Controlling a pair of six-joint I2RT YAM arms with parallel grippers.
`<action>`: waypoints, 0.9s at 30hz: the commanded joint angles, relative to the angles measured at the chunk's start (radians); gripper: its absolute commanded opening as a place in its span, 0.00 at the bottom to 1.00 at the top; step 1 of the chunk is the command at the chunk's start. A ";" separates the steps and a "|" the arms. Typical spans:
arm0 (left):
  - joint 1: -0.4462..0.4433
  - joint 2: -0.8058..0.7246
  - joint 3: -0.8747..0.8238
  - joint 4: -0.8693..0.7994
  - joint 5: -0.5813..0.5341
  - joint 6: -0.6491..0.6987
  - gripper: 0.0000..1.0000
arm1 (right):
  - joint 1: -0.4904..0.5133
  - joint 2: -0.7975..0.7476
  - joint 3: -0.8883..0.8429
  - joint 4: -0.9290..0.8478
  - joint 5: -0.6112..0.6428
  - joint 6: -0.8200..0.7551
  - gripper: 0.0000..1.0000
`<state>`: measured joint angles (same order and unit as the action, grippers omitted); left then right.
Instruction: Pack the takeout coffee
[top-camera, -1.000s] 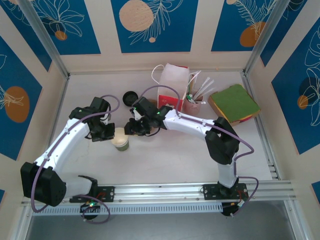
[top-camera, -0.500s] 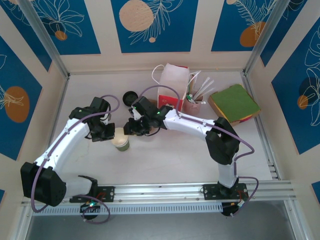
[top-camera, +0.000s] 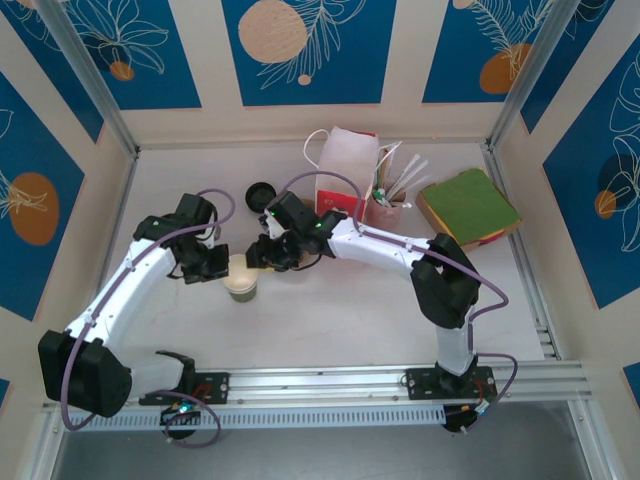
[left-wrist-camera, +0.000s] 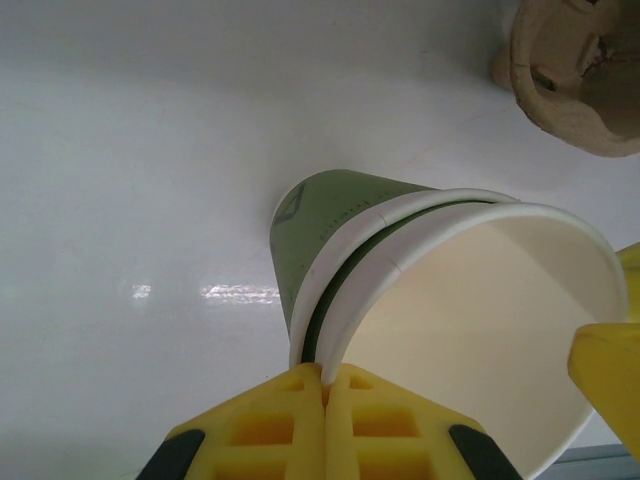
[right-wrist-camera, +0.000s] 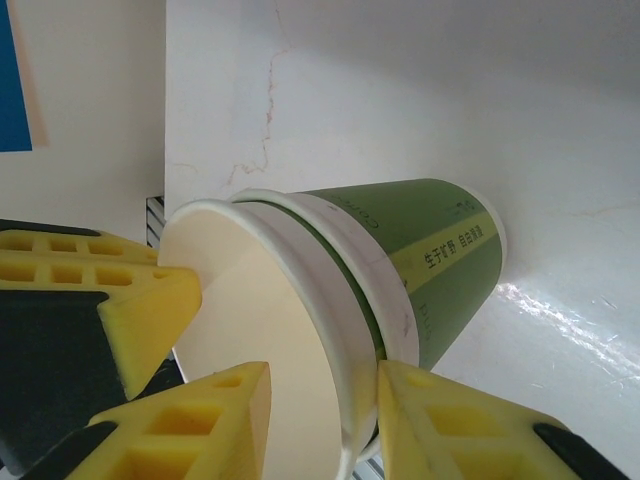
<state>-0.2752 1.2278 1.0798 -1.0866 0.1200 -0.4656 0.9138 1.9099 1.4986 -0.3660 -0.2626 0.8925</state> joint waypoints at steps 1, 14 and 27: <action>0.011 -0.022 0.019 0.019 0.077 -0.008 0.00 | 0.007 0.004 -0.014 0.029 -0.044 0.009 0.34; 0.052 -0.053 -0.001 0.013 0.096 0.003 0.00 | 0.007 -0.009 -0.034 0.032 -0.025 0.016 0.42; 0.060 -0.069 0.063 -0.067 0.045 0.026 0.00 | 0.006 -0.070 -0.001 -0.022 0.021 -0.038 0.47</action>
<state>-0.2260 1.1858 1.0946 -1.1061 0.1795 -0.4614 0.9142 1.9003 1.4769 -0.3473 -0.2550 0.8875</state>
